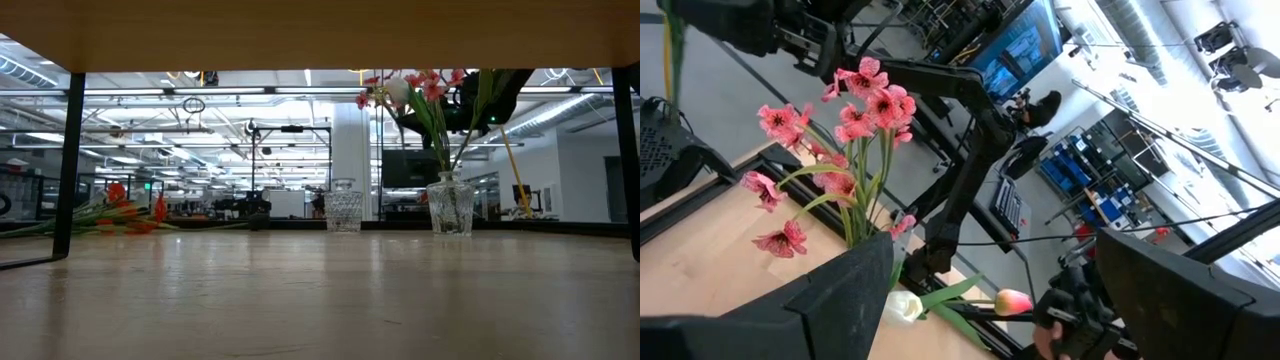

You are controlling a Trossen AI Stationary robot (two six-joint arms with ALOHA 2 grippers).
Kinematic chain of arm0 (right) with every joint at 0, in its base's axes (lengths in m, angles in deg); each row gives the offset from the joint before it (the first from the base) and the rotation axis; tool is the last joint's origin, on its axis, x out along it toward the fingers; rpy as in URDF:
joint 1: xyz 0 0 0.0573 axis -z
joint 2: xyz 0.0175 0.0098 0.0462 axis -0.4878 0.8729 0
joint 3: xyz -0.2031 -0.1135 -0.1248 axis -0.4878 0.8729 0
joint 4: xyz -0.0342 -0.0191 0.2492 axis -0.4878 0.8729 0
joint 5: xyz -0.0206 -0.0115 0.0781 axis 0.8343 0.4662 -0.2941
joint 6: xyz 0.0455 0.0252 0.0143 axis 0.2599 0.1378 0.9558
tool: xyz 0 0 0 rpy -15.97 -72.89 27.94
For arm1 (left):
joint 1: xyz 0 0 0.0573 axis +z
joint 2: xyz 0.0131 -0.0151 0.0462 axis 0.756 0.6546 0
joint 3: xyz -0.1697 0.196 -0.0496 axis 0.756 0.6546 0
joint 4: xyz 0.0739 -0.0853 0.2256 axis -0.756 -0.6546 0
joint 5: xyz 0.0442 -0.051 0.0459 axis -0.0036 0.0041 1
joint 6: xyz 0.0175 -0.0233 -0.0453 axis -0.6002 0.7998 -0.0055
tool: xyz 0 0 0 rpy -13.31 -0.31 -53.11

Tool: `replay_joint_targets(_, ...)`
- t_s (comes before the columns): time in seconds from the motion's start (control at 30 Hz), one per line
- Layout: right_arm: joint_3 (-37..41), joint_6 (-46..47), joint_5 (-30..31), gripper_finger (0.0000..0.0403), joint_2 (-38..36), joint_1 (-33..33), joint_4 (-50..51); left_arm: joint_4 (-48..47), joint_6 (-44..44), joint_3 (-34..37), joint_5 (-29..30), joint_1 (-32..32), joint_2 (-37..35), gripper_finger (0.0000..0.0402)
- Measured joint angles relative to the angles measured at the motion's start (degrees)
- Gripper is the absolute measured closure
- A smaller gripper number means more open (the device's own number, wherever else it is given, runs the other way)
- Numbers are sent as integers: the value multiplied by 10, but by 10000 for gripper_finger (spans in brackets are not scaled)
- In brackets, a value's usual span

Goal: Pick and place flowers into a vace then onto a shelf
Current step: Put the right red flowers into the left transparent vase

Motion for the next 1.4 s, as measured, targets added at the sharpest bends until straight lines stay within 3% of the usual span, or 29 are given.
replay_joint_targets(0.2, 0, 39, -42, 403, 0, 0, -11, 0, -1, 0, 0, 0, 0, 50)
replay_joint_targets(0.5, 0, 4, 65, 403, 0, 0, -13, -1, 0, 0, 13, -11, 0, 50)
replay_joint_targets(0.67, 0, 37, 144, 403, 0, 0, -77, -10, -27, 0, 31, -20, 0, 50)
replay_joint_targets(1.0, 0, 192, 181, 403, -7, -44, -228, -17, -51, 0, 54, -28, 0, 50)
replay_joint_targets(1.17, 0, 182, 216, 403, -23, -96, -226, -17, -56, 0, 63, -28, 0, 50)
replay_joint_targets(1.4, -13, 139, 214, 403, -24, -131, -168, -17, -61, 0, 63, -28, 0, 50)
